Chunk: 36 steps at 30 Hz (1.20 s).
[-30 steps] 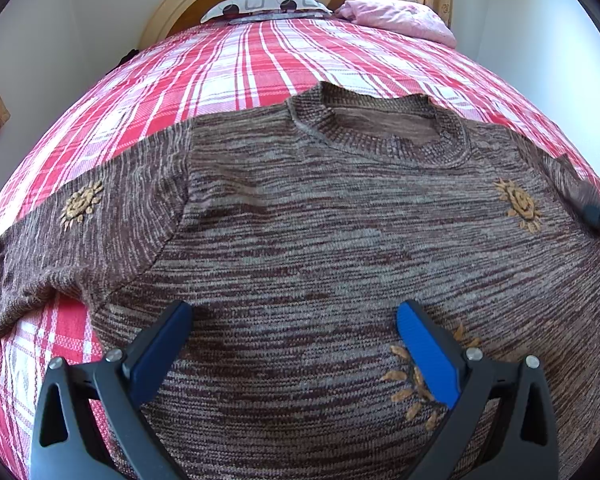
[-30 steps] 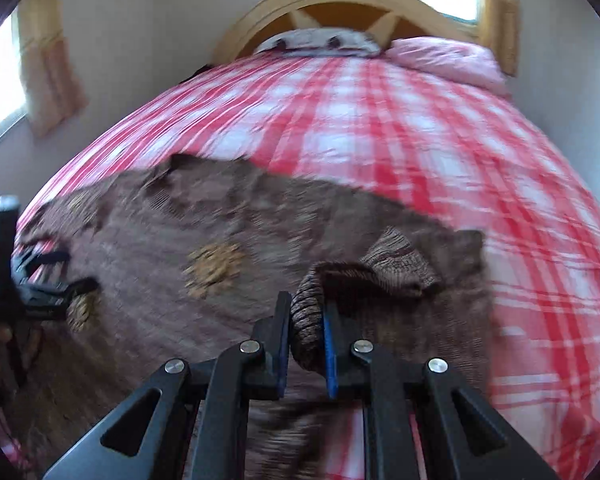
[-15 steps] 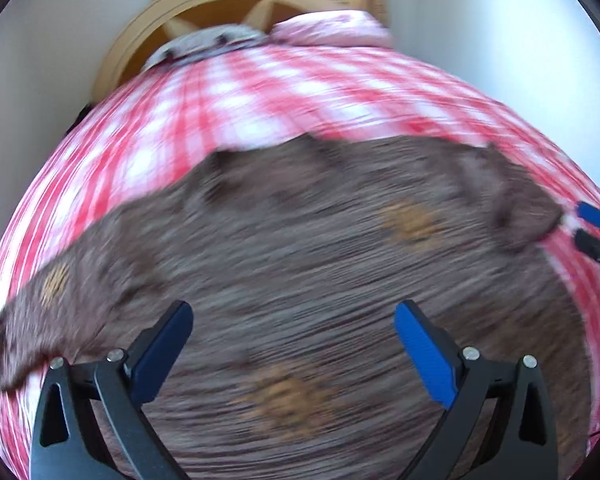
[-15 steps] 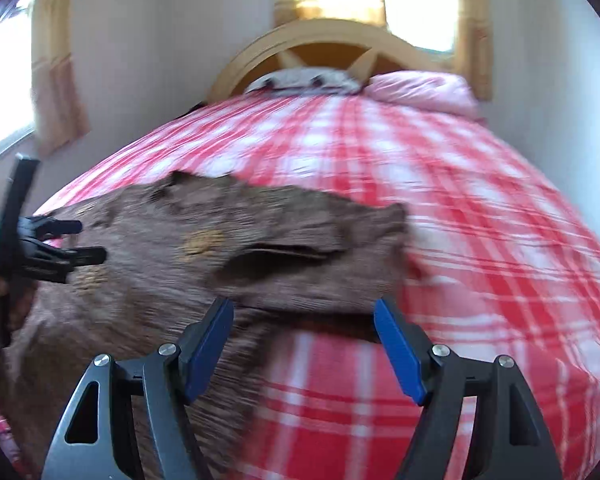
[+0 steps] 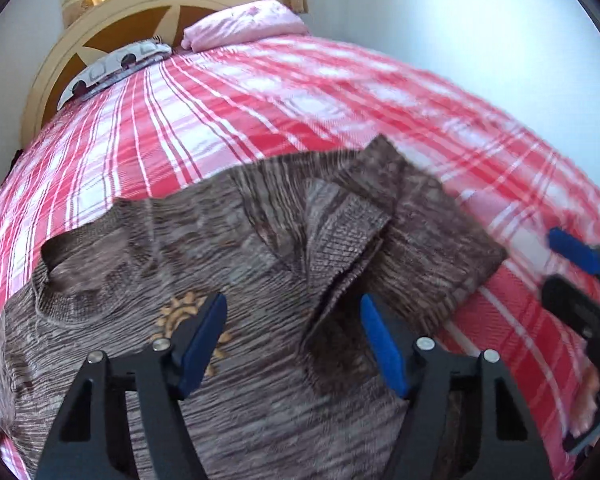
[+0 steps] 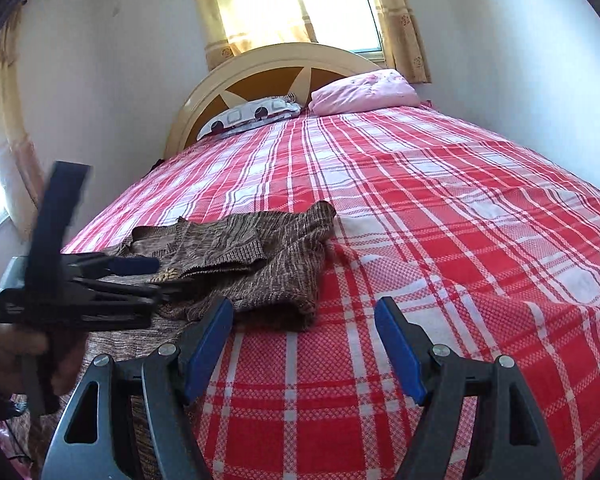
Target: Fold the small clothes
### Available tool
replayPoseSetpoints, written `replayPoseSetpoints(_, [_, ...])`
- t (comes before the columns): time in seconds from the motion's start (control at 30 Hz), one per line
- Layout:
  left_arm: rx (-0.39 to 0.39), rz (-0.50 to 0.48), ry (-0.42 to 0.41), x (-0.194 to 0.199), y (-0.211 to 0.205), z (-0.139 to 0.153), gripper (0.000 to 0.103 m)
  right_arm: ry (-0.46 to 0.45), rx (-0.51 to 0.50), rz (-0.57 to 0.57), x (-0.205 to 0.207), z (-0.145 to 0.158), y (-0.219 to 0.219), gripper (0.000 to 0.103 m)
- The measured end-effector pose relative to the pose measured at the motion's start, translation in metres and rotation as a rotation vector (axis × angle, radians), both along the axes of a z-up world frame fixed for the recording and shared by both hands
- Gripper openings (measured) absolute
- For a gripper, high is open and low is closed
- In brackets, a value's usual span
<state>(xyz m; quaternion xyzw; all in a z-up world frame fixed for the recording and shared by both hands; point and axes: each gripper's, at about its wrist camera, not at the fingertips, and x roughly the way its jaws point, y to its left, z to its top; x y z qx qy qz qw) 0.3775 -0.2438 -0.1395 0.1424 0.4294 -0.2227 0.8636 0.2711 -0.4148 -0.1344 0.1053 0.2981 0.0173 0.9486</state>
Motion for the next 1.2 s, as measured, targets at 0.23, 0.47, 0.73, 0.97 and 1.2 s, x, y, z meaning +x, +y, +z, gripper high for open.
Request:
replayPoseSetpoints(0.23, [-0.11, -0.026, 0.074, 0.01, -0.009, 0.005, 0.006, 0.006, -0.026, 0.023, -0.001, -0.002, 0.004, 0.074])
replayPoseSetpoints(0.47, [-0.259, 0.031, 0.067, 0.012, 0.031, 0.037, 0.005, 0.014, -0.018, 0.002, -0.001, -0.006, -0.001, 0.074])
replayPoseSetpoints(0.73, [-0.451, 0.113, 0.165, 0.029, 0.089, 0.041, 0.005, 0.015, -0.044, -0.005, 0.0, -0.007, 0.0, 0.075])
replayPoseSetpoints(0.97, [-0.485, 0.188, 0.192, 0.036, 0.12, 0.026, 0.005, 0.019, -0.057, -0.008, -0.001, -0.007, 0.002, 0.075])
replayPoseSetpoints(1.2, [-0.491, 0.238, 0.199, 0.034, 0.155, 0.015, 0.005, 0.027, -0.063, -0.003, 0.0, -0.008, 0.003, 0.075])
